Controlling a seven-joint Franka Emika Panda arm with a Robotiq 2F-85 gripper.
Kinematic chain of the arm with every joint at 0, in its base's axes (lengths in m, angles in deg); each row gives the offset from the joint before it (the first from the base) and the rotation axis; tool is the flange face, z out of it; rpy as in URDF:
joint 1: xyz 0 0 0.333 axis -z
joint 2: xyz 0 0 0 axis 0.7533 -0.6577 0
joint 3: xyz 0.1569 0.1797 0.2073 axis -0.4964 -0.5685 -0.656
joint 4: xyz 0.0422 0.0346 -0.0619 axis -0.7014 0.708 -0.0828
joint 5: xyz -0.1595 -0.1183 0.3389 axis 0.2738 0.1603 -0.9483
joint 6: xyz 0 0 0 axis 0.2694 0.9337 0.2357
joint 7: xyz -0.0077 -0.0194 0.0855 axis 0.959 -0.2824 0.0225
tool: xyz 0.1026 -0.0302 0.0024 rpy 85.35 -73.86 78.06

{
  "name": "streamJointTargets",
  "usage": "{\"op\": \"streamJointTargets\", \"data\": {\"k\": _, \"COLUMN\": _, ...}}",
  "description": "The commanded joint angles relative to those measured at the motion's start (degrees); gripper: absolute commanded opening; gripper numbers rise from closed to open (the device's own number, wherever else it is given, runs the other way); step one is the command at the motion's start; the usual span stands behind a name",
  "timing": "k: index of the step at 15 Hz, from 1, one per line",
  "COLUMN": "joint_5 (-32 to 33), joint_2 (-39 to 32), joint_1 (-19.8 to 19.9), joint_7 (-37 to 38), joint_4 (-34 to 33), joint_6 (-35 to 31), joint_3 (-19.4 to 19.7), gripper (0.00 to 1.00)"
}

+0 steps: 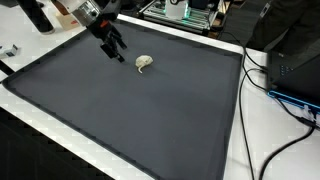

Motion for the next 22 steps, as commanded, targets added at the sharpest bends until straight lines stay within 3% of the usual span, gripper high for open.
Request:
{"op": "streamJointTargets", "data": {"k": 1, "joint_5": 7.23, "joint_2": -2.41, "joint_1": -2.38, "joint_7": 6.1, "joint_4": -4.65, "joint_6": 3.29, "joint_3": 0.32, "gripper": 1.0}}
{"op": "streamJointTargets", "data": {"k": 13, "joint_5": 29.65, "joint_2": -6.94, "joint_1": -11.52, "joint_7": 12.48, "joint_4": -15.7, "joint_6": 10.91, "joint_3": -0.44, "gripper": 1.0}}
{"op": "streamJointTargets", "data": {"k": 22, "joint_5": 44.72, "joint_2": -6.72, "joint_1": -19.41, "joint_7": 11.62, "joint_4": -15.71, "joint_6": 10.29, "joint_3": -1.53, "gripper": 1.0}}
